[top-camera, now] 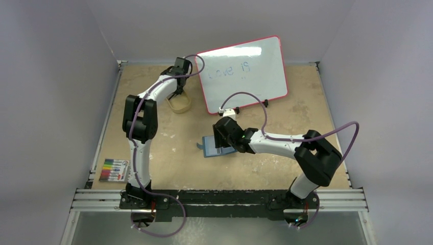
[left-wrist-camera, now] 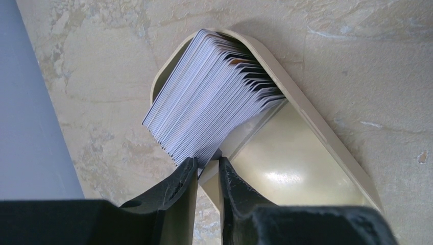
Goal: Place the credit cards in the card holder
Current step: Pick up the credit card from the storage box.
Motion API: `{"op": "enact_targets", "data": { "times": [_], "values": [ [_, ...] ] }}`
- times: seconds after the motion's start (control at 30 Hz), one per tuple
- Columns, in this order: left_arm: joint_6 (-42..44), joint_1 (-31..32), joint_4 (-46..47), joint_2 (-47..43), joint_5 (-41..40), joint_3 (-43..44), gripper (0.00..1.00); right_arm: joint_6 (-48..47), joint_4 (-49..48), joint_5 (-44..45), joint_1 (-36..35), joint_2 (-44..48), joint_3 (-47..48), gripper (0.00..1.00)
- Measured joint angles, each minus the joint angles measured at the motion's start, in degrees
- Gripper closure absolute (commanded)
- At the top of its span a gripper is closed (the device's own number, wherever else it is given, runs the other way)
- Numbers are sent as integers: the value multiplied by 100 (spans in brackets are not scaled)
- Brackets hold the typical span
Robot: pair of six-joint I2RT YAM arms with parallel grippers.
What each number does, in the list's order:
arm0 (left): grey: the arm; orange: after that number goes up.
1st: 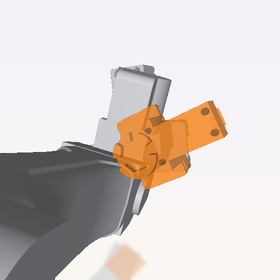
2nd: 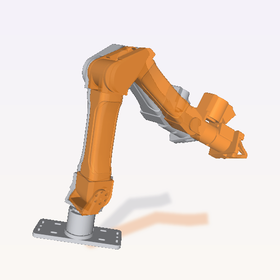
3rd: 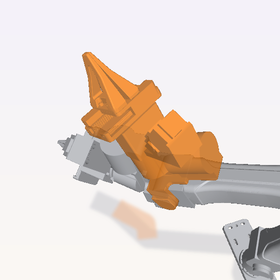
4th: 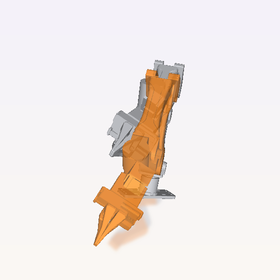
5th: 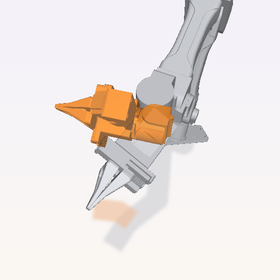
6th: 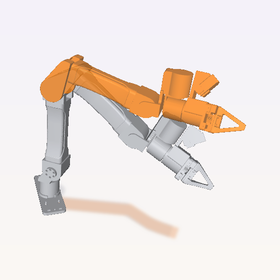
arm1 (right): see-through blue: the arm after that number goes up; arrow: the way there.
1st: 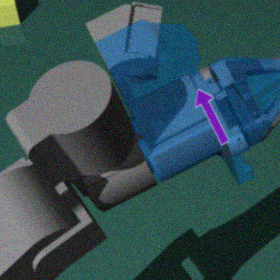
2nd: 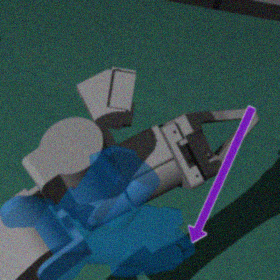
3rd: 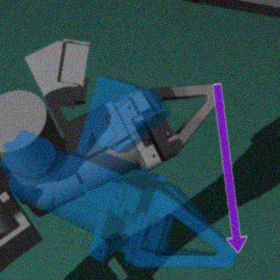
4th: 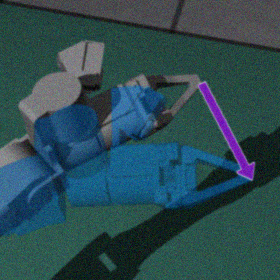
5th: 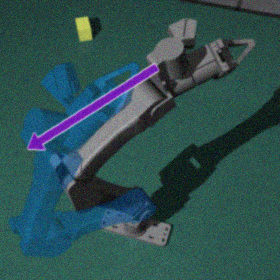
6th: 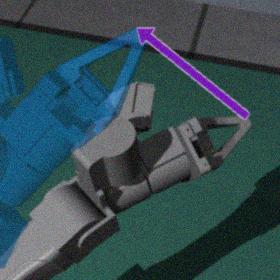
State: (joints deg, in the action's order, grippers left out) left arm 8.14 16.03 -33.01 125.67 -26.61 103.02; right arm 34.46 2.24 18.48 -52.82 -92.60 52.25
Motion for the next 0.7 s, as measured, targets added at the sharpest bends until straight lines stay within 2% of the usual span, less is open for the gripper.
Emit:
{"op": "enact_targets", "data": {
  "times": [0.3, 0.7],
  "values": [
    [-107, 118, -404, -63, 52, 140, 96, 2, 0, -2, 0, 0, 0, 40],
    [-555, 177, -1080, -621, 409, 146, 100, 9, -2, -52, 0, 168, -63, 40]
  ]
}}
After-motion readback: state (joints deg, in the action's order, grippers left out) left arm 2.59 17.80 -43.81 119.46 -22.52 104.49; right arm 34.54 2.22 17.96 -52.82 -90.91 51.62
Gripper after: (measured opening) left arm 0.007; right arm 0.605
